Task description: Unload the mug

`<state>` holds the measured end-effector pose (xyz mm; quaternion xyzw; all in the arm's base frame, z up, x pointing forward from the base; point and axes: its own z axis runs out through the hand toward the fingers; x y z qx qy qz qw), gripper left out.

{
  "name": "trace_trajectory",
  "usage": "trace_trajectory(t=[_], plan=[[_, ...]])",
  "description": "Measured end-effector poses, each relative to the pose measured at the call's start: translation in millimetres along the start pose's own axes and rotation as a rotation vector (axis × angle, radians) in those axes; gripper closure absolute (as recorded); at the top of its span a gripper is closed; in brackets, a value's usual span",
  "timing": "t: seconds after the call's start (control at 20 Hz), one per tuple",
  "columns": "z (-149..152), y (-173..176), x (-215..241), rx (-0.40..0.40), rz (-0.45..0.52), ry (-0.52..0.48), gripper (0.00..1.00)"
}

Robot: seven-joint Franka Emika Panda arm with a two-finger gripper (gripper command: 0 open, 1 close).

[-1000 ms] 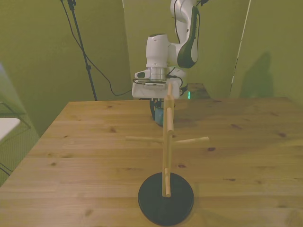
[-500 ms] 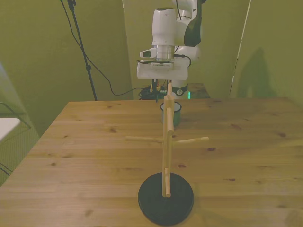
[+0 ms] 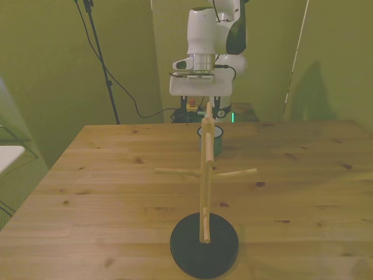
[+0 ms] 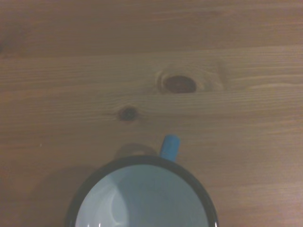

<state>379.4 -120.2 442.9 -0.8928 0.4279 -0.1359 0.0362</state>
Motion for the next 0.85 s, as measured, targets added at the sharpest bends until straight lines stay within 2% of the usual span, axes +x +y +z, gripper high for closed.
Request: trace_trajectory(t=[0.2,0.5,0.85], plan=[[-21,7,-19,0.017,-0.013,0.01,0.0],[-53,1,-56,0.046,-0.085,0.023,0.0],[-61,-21,-80,0.061,-0.17,0.016,0.0]])
